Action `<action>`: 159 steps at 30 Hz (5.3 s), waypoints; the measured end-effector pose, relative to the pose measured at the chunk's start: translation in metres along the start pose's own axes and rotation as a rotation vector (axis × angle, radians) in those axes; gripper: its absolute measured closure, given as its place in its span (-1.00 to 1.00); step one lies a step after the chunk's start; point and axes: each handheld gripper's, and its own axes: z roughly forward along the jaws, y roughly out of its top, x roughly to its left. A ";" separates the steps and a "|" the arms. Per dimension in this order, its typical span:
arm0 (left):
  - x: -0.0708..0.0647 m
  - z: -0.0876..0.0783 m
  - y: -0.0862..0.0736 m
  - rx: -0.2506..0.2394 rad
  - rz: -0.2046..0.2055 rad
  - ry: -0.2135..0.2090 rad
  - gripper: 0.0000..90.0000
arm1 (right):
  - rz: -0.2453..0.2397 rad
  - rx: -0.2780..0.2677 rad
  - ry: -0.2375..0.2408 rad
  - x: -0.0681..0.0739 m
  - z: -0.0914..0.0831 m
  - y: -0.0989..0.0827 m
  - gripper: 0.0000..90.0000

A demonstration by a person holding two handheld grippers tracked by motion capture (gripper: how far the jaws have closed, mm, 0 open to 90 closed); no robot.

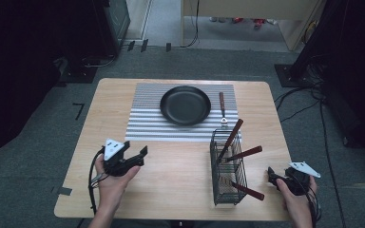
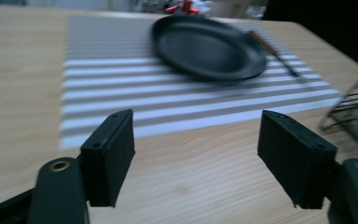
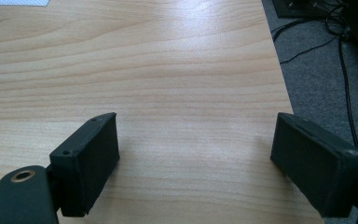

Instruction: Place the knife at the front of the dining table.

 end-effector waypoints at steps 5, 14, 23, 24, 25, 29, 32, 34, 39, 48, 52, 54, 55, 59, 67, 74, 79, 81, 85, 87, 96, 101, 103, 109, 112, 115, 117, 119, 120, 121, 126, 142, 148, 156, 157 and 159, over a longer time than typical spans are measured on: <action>-0.040 0.017 0.024 -0.030 0.031 -0.142 -0.13 | 0.001 -0.001 0.000 0.000 0.000 0.000 -0.68; -0.077 0.043 0.035 -0.055 0.091 -0.209 -0.14 | 0.000 -0.001 0.000 0.000 0.000 0.000 -0.68; -0.100 0.066 0.043 -0.075 0.082 -0.346 -0.10 | 0.002 -0.001 -0.002 0.000 0.001 0.001 -0.68; -0.103 0.068 0.045 -0.073 0.088 -0.349 -0.10 | 0.002 -0.001 -0.002 0.000 0.001 0.001 -0.68; -0.106 0.070 0.047 -0.074 0.091 -0.352 -0.09 | 0.002 -0.001 -0.002 0.000 0.001 0.001 -0.68; -0.113 0.074 0.053 -0.073 0.100 -0.374 -0.04 | 0.002 -0.001 -0.003 0.001 0.001 0.001 -0.68; -0.122 0.077 0.058 -0.067 0.095 -0.409 0.01 | 0.002 -0.001 -0.003 0.001 0.001 0.001 -0.68; -0.127 0.079 0.061 -0.065 0.090 -0.425 -0.02 | 0.002 -0.001 -0.003 0.001 0.001 0.001 -0.68; -0.142 0.087 0.065 -0.047 0.114 -0.461 -0.04 | 0.002 -0.002 -0.003 0.001 0.001 0.001 -0.68; -0.163 0.118 0.074 0.042 0.145 -0.558 0.16 | 0.003 -0.001 -0.004 0.001 0.001 0.001 -0.68; -0.166 0.128 0.078 0.056 0.121 -0.563 0.16 | 0.003 -0.001 -0.003 0.001 0.001 0.001 -0.68; -0.166 0.130 0.080 0.063 0.124 -0.557 0.20 | 0.003 -0.001 -0.003 0.001 0.001 0.001 -0.68; -0.166 0.133 0.082 0.069 0.128 -0.556 0.22 | 0.002 -0.001 -0.003 0.001 0.001 0.001 -0.68; -0.168 0.141 0.087 0.090 0.105 -0.612 0.31 | 0.003 -0.001 -0.003 0.001 0.001 0.001 -0.68; -0.178 0.151 0.087 0.165 0.161 -0.614 0.32 | 0.003 -0.001 -0.003 0.001 0.001 0.001 -0.68; -0.183 0.157 0.088 0.238 0.225 -0.507 0.08 | 0.003 -0.001 -0.004 0.001 0.001 0.001 -0.68; -0.188 0.157 0.089 0.219 0.234 -0.508 0.29 | 0.003 -0.001 -0.004 0.001 0.001 0.001 -0.68; -0.191 0.155 0.091 0.196 0.259 -0.504 0.36 | 0.003 -0.001 -0.004 0.001 0.001 0.001 -0.68; -0.195 0.151 0.093 0.160 0.283 -0.511 0.59 | 0.002 -0.001 -0.004 0.001 0.001 0.001 -0.68; -0.197 0.148 0.096 0.152 0.294 -0.529 0.65 | 0.002 0.000 -0.003 0.001 0.001 0.001 -0.68; -0.186 0.128 0.111 0.055 0.260 -0.574 0.69 | 0.002 0.000 -0.003 0.001 0.001 0.001 -0.68; -0.176 0.115 0.118 -0.010 0.218 -0.583 0.69 | 0.002 0.000 -0.002 0.001 0.001 0.001 -0.68; -0.171 0.108 0.121 -0.055 0.202 -0.593 0.69 | 0.002 0.000 -0.002 0.001 0.001 0.001 -0.68; -0.154 0.080 0.132 -0.237 0.148 -0.632 0.69 | 0.002 -0.001 -0.003 0.001 0.001 0.001 -0.68; -0.146 0.068 0.139 -0.290 0.130 -0.623 0.69 | 0.002 -0.001 -0.002 0.001 0.001 0.001 -0.68; -0.140 0.060 0.145 -0.320 0.115 -0.621 0.69 | 0.002 -0.001 -0.002 0.001 0.001 0.001 -0.68; -0.131 0.049 0.153 -0.360 0.090 -0.616 0.69 | 0.003 -0.001 -0.002 0.001 0.001 0.001 -0.68; -0.128 0.045 0.155 -0.371 0.084 -0.617 0.69 | 0.002 -0.001 -0.002 0.001 0.001 0.001 -0.68; -0.120 0.037 0.160 -0.398 0.066 -0.617 0.69 | 0.002 -0.001 -0.002 0.001 0.001 0.001 -0.68; -0.120 0.037 0.160 -0.398 0.066 -0.617 0.69 | 0.002 -0.001 -0.002 0.001 0.001 0.001 -0.68; -0.097 0.014 0.170 -0.468 0.058 -0.565 0.69 | 0.002 -0.001 -0.002 0.001 0.001 0.001 -0.68; -0.016 -0.006 0.150 -0.434 -0.033 -0.237 0.69 | 0.002 -0.001 -0.004 0.001 0.001 0.001 -0.68; 0.008 -0.002 0.137 -0.385 -0.020 -0.099 0.69 | 0.002 0.000 -0.004 0.001 0.001 0.001 -0.69; 0.028 0.022 0.127 -0.275 0.013 0.064 0.70 | 0.003 -0.001 -0.005 0.001 0.001 0.001 -0.69; 0.028 0.022 0.127 -0.275 0.013 0.064 0.70 | 0.003 -0.001 -0.005 0.001 0.001 0.001 -0.69; 0.033 0.030 0.127 -0.250 0.012 0.081 0.70 | 0.002 0.000 -0.005 0.001 0.001 0.001 -0.69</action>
